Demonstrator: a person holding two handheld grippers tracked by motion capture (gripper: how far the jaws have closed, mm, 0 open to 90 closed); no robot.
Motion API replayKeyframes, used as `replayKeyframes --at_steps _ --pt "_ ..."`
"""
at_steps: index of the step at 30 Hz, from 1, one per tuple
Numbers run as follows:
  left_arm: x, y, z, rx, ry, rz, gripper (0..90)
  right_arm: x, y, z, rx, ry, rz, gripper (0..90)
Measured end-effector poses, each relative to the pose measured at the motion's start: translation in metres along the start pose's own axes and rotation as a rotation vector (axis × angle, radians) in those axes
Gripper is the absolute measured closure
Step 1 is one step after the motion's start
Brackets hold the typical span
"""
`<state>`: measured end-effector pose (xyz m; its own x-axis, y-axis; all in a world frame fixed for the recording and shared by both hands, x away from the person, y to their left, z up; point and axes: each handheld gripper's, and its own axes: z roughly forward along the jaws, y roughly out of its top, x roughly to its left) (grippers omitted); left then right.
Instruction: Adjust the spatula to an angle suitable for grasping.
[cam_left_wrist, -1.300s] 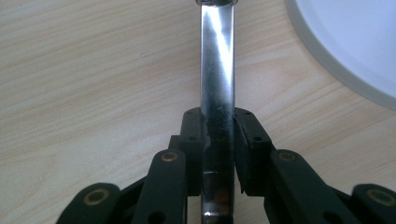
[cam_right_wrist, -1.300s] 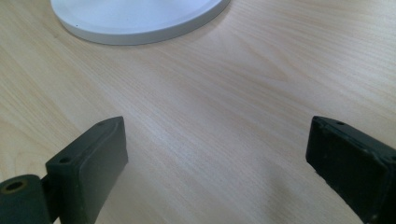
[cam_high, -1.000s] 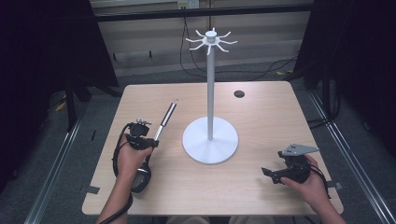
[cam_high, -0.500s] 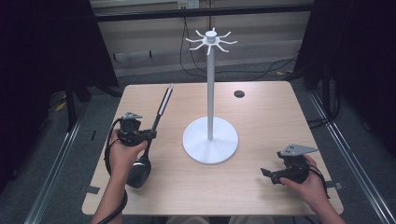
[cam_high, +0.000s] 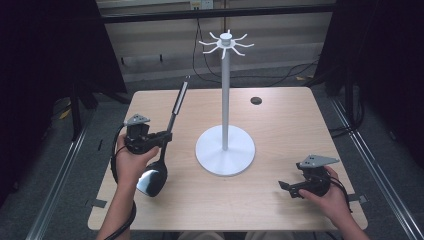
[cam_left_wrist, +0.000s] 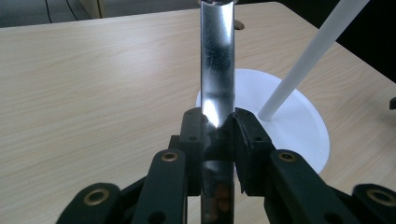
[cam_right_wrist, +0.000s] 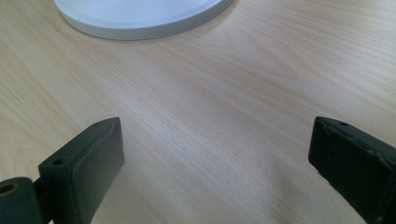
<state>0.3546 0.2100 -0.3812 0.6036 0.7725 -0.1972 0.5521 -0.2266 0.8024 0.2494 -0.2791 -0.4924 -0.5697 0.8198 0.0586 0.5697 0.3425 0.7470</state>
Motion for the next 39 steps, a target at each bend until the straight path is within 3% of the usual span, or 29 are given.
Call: replayKeyframes --at_steps 7,18,39 --pt "-0.001 0.003 -0.003 -0.022 -0.029 0.003 75.4 -0.001 0.000 0.000 -0.005 0.005 0.000 2.8" --pt "-0.009 0.012 -0.015 -0.117 -0.100 0.008 75.3 -0.001 0.000 0.000 -0.007 0.006 0.000 2.8" --pt "-0.020 0.023 -0.027 -0.204 -0.150 0.025 75.3 0.000 -0.001 -0.003 -0.008 -0.001 0.004 2.8"
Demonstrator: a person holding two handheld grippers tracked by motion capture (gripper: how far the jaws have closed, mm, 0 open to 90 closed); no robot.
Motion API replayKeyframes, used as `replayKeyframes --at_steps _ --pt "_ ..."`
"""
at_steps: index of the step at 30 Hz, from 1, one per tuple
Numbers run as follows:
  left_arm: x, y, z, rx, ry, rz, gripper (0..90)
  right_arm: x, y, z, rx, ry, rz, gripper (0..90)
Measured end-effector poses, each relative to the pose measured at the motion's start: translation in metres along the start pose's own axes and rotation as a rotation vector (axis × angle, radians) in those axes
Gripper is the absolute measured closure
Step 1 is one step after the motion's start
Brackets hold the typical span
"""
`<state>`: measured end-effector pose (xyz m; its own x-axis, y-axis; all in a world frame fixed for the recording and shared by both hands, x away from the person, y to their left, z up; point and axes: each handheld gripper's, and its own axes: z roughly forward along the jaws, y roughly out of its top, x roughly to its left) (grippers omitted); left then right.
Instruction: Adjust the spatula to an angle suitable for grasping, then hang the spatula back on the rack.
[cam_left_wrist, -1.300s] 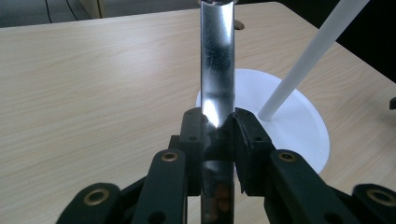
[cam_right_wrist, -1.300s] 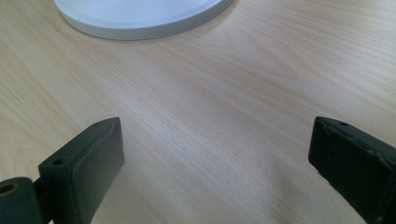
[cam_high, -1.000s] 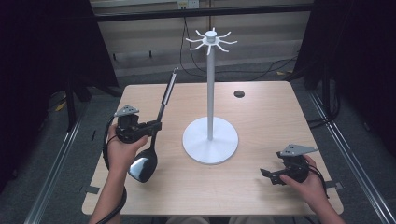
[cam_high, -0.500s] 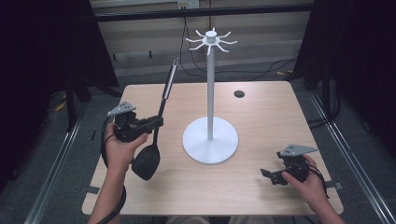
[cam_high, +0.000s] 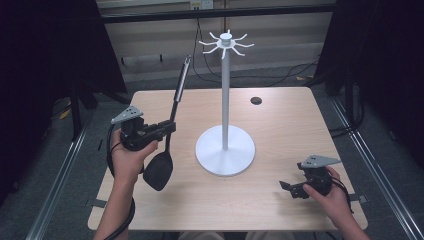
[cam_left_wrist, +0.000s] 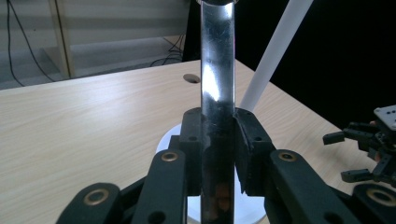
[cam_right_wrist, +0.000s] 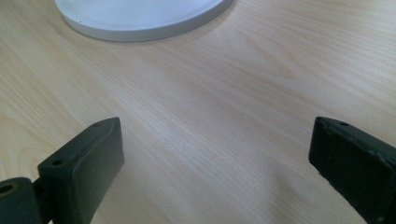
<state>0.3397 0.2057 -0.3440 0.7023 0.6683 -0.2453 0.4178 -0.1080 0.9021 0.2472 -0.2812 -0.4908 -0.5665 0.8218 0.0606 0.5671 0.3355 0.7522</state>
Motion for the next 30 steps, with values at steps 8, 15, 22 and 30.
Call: replayKeyframes --at_steps 8,15,22,30 --pt "-0.002 0.003 -0.001 -0.032 -0.031 -0.006 75.3 0.000 0.000 -0.002 -0.002 -0.006 0.000 2.8" --pt "-0.003 0.006 -0.003 -0.047 -0.035 0.004 75.3 0.001 0.001 0.000 -0.002 -0.003 0.000 2.8" --pt "-0.004 0.010 -0.008 -0.067 -0.039 0.006 75.3 0.001 0.001 0.001 -0.001 -0.001 -0.004 2.8" --pt "-0.008 0.013 -0.010 -0.077 -0.052 0.017 75.3 0.002 0.001 0.001 0.001 0.002 -0.008 2.8"
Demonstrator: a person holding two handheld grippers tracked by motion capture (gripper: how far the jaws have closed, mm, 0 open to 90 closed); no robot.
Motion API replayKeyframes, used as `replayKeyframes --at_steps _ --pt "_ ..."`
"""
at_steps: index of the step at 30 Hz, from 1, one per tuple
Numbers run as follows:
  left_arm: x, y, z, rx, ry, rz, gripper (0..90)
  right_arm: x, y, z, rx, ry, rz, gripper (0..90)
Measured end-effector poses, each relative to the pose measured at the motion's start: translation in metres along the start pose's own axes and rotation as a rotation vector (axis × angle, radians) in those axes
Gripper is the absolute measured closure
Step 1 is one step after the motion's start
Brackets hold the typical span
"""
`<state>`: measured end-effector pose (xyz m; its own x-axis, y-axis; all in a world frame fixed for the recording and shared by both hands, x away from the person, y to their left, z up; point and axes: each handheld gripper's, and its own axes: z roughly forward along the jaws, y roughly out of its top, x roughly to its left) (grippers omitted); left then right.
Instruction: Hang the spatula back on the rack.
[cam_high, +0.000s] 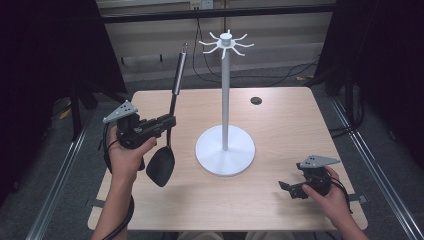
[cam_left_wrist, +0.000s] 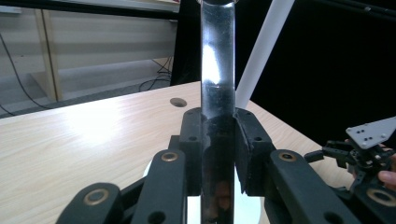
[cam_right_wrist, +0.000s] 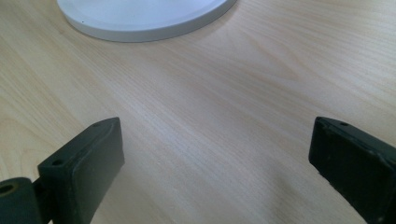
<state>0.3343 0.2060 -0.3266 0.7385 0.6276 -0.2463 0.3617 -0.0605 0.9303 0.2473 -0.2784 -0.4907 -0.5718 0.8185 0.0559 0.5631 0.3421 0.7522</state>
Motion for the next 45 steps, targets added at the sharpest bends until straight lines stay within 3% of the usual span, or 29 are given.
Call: replayKeyframes --at_steps 12,19,27,45 --pt "-0.011 0.007 -0.001 -0.022 -0.027 0.044 75.3 0.001 0.000 0.001 0.007 0.001 0.003 2.8" --pt "-0.015 0.008 -0.001 -0.031 -0.060 0.055 75.3 0.001 0.000 0.001 0.009 0.002 -0.002 2.8" --pt "-0.019 0.010 0.000 -0.037 -0.070 0.067 75.2 0.002 0.000 0.001 0.009 0.002 -0.005 2.8" --pt "-0.021 0.009 0.014 -0.005 -0.092 0.092 75.1 0.001 0.000 0.002 0.018 0.002 -0.007 2.8"
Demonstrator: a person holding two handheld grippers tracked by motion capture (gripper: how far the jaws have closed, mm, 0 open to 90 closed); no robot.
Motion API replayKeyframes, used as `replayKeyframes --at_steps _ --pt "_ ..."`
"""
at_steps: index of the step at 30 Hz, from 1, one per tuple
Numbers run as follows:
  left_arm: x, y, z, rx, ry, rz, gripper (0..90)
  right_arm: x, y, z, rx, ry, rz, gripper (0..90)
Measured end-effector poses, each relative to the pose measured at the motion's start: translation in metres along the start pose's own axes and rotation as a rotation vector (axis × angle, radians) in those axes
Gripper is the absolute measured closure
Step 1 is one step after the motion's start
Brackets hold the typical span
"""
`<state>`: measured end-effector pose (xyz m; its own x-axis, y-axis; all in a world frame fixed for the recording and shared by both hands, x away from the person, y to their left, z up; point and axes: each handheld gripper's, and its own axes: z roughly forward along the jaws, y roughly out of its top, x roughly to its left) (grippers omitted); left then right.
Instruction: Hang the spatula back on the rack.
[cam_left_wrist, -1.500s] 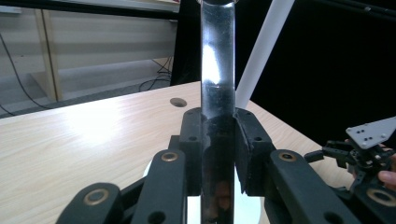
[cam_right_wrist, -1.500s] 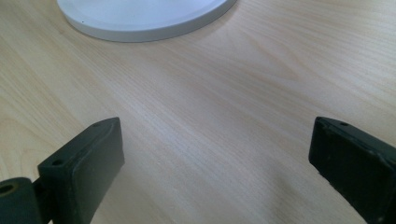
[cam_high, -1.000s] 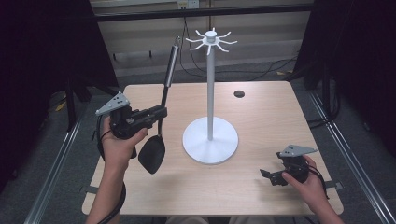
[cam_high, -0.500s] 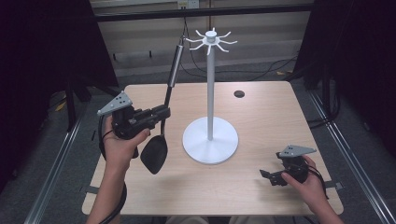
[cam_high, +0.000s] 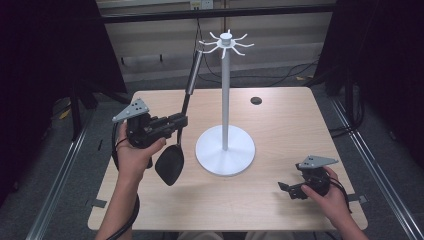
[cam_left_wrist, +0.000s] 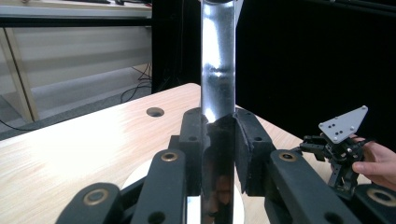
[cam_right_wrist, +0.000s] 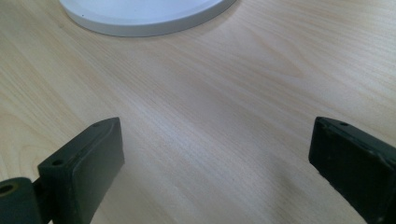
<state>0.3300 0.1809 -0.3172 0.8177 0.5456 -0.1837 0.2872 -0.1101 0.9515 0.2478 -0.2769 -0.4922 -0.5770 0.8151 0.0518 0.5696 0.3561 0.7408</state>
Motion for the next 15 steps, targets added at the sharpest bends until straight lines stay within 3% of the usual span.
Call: replayKeyframes --at_steps 7,8,15 --pt "0.001 -0.004 0.006 0.009 -0.010 -0.008 75.0 0.000 0.000 0.000 -0.001 0.001 0.000 2.8" --pt "0.001 -0.003 0.007 0.025 -0.002 0.008 75.0 0.000 0.000 0.000 -0.001 0.002 -0.001 2.8" --pt "0.002 -0.004 0.014 0.044 -0.005 0.017 75.0 0.000 0.000 0.001 -0.001 0.004 -0.002 2.8"
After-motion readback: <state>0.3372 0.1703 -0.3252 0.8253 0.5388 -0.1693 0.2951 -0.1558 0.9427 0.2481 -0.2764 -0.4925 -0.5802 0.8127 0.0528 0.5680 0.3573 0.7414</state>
